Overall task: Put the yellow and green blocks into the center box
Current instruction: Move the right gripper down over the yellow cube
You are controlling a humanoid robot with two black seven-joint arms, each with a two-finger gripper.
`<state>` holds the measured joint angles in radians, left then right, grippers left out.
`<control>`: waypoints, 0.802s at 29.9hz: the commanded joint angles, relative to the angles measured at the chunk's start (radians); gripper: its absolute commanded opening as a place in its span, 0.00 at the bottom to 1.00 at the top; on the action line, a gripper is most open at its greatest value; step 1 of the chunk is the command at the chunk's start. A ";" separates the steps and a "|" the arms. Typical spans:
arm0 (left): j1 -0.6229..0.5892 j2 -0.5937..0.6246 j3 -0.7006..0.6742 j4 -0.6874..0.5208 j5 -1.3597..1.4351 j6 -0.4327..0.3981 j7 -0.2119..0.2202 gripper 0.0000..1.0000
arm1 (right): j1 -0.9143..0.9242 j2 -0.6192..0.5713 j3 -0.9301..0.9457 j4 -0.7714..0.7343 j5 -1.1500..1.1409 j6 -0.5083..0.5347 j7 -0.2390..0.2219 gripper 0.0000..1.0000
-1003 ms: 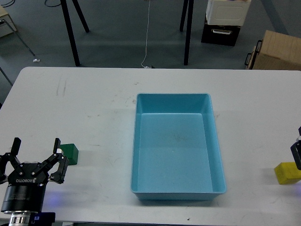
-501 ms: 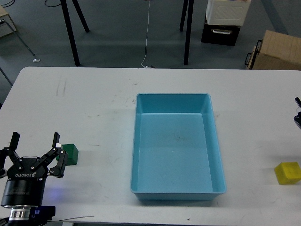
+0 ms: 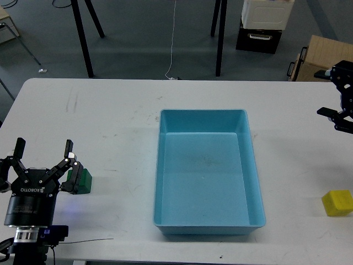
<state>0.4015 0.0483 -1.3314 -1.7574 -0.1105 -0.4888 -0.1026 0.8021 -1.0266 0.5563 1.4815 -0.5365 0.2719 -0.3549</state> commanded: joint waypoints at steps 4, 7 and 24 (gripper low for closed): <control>-0.050 -0.005 0.000 0.003 0.000 0.000 0.000 1.00 | 0.478 0.008 -0.608 -0.015 -0.198 0.084 -0.019 1.00; -0.058 -0.005 0.011 0.004 0.000 0.000 0.000 1.00 | 0.528 0.003 -0.729 -0.009 -0.259 0.180 -0.019 1.00; -0.073 -0.004 0.031 0.056 0.000 0.000 -0.002 1.00 | 0.341 -0.099 -0.812 0.154 -0.516 0.197 -0.030 1.00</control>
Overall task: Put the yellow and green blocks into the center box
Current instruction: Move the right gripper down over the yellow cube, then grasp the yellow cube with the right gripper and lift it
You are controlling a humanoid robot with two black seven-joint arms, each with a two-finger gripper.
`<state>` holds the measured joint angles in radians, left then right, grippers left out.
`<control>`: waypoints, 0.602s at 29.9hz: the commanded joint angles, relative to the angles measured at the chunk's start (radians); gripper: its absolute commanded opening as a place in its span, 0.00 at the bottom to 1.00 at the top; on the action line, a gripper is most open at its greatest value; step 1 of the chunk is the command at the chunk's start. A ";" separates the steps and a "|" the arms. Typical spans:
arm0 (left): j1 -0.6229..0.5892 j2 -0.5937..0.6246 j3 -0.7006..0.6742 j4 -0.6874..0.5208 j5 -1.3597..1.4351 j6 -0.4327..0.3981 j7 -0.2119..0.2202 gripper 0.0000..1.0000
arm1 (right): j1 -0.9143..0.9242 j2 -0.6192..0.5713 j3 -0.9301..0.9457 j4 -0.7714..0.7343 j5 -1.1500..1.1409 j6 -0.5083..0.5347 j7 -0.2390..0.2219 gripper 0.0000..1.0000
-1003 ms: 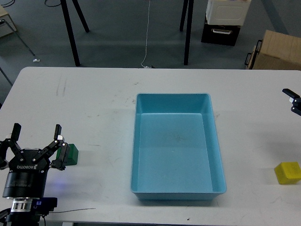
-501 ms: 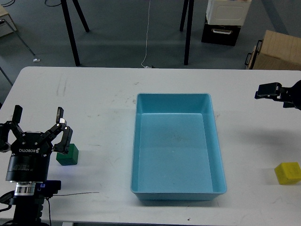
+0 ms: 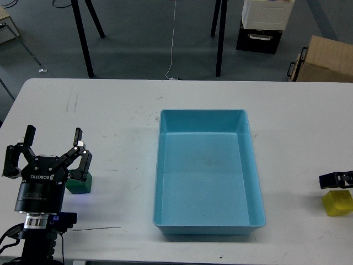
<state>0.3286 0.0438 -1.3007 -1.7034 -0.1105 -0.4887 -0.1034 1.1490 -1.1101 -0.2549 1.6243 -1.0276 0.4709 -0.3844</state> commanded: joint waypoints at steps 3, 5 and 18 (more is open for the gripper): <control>0.001 0.001 0.000 0.002 0.000 0.000 -0.001 1.00 | -0.043 -0.016 0.002 0.009 -0.069 -0.011 -0.002 1.00; 0.003 0.001 0.000 0.004 0.000 0.000 -0.001 1.00 | -0.071 -0.010 0.008 0.008 -0.075 -0.015 -0.002 1.00; 0.006 -0.001 0.037 0.010 0.003 0.000 -0.009 1.00 | -0.127 0.067 0.005 0.009 -0.080 -0.097 -0.027 0.36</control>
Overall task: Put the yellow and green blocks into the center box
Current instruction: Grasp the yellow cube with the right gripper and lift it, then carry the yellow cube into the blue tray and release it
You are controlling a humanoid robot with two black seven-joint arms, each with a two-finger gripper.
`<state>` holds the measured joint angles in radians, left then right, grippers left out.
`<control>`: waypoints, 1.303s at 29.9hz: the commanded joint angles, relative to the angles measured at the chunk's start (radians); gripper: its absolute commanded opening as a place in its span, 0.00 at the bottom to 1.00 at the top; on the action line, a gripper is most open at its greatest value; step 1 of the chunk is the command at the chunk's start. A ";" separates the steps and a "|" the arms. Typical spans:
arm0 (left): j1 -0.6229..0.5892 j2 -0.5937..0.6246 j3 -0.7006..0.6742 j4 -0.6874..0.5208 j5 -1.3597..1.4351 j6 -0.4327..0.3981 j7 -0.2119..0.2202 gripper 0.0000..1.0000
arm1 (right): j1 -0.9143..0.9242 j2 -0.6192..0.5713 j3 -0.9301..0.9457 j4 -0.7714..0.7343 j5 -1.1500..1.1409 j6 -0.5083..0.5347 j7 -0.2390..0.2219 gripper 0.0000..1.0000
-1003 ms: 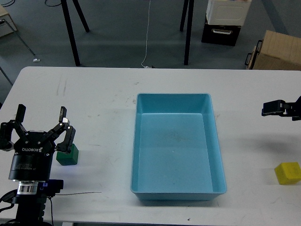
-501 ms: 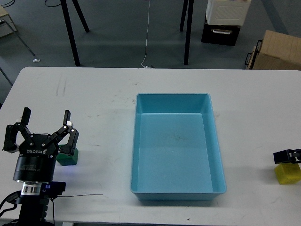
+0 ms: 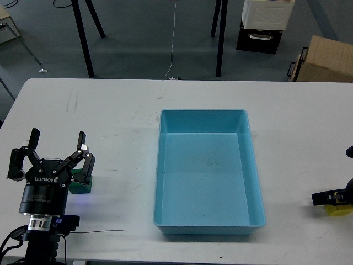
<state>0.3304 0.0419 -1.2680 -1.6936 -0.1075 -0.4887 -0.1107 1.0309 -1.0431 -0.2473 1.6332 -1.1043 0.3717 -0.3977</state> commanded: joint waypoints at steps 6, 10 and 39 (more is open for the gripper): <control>0.012 -0.003 0.006 0.000 0.002 0.000 -0.003 1.00 | -0.014 -0.012 0.037 0.036 0.000 0.000 -0.016 0.00; 0.009 -0.017 0.004 0.000 0.002 0.000 -0.003 1.00 | 0.006 -0.022 0.114 0.092 0.015 0.000 -0.018 0.00; -0.002 -0.017 -0.007 -0.003 0.002 0.000 -0.004 1.00 | 0.448 0.914 -0.190 -0.317 0.316 -0.013 -0.053 1.00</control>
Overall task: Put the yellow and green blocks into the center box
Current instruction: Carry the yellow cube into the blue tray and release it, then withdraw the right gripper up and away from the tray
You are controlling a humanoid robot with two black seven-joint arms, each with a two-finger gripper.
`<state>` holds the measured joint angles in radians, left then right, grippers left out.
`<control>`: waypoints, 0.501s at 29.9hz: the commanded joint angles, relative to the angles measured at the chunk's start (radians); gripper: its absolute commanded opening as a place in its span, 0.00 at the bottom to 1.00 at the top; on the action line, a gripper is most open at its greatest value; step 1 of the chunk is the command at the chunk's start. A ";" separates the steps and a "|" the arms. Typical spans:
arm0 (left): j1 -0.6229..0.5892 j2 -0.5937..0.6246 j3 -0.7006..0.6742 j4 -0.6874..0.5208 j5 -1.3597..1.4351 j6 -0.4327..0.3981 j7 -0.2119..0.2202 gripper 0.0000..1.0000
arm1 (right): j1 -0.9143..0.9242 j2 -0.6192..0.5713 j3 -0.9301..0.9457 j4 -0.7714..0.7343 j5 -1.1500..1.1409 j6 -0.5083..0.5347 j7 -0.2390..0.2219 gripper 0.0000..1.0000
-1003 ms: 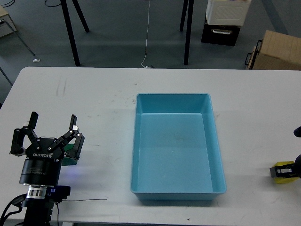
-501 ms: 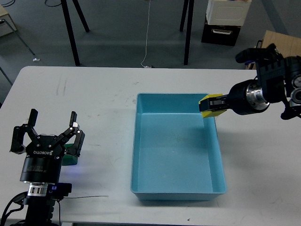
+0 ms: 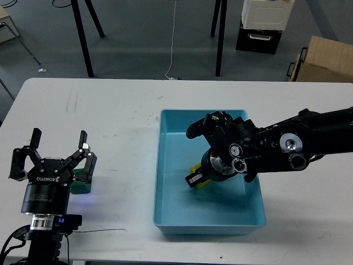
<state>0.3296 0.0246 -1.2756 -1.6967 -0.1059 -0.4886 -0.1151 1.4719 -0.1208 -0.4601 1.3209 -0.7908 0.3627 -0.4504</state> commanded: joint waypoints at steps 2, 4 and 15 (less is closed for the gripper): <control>-0.001 0.000 -0.001 0.000 0.000 0.000 0.000 1.00 | 0.011 -0.035 0.072 -0.020 0.004 -0.004 -0.001 1.00; -0.001 0.001 -0.001 0.000 0.000 0.000 0.000 1.00 | 0.015 -0.072 0.125 -0.057 0.007 -0.001 -0.001 1.00; -0.014 0.009 0.004 0.000 0.000 0.000 0.006 1.00 | -0.099 -0.373 0.637 -0.246 0.234 -0.005 0.012 1.00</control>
<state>0.3261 0.0316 -1.2704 -1.6967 -0.1059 -0.4886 -0.1112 1.4561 -0.4197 0.0067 1.0907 -0.6405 0.3597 -0.4415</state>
